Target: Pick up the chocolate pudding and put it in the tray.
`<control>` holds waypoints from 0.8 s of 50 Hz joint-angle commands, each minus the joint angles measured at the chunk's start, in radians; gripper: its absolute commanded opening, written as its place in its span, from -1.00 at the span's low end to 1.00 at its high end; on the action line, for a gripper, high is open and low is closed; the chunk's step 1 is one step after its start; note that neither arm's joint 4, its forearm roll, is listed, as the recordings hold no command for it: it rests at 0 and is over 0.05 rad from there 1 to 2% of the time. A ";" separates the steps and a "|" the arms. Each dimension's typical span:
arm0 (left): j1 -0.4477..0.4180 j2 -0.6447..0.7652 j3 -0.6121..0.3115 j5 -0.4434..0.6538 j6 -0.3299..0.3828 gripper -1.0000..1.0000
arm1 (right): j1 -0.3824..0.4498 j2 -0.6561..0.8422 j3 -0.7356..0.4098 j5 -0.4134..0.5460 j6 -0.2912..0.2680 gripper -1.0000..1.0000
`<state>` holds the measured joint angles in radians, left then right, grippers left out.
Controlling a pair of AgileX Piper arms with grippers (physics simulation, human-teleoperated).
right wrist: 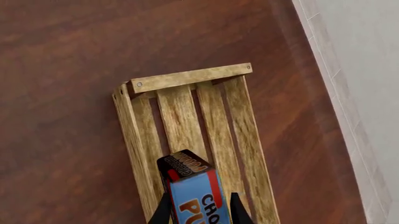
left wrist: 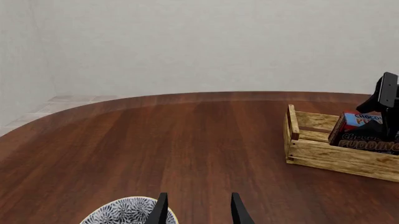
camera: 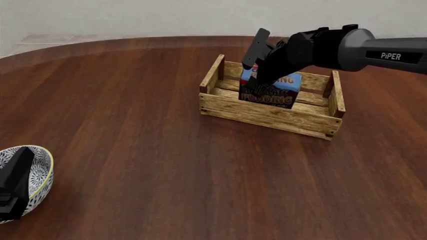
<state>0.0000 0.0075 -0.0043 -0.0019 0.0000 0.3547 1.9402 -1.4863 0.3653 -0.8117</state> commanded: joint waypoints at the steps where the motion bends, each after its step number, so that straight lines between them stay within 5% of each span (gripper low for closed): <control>1: 0.000 0.000 0.000 0.000 0.000 1.00 | -0.006 0.007 -0.012 -0.003 0.030 -1.00; 17: 0.000 0.000 0.000 0.000 0.000 1.00 | -0.011 0.015 -0.017 -0.003 0.045 -1.00; 18: 0.000 0.000 0.000 0.000 0.000 1.00 | -0.008 0.013 -0.010 -0.007 0.046 1.00; 40: 0.000 0.000 0.000 0.000 0.000 1.00 | -0.023 0.034 -0.032 -0.007 0.052 1.00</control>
<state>0.0000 0.0075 -0.0043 -0.0019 0.0000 0.3365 1.9706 -1.5116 0.3582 -0.7654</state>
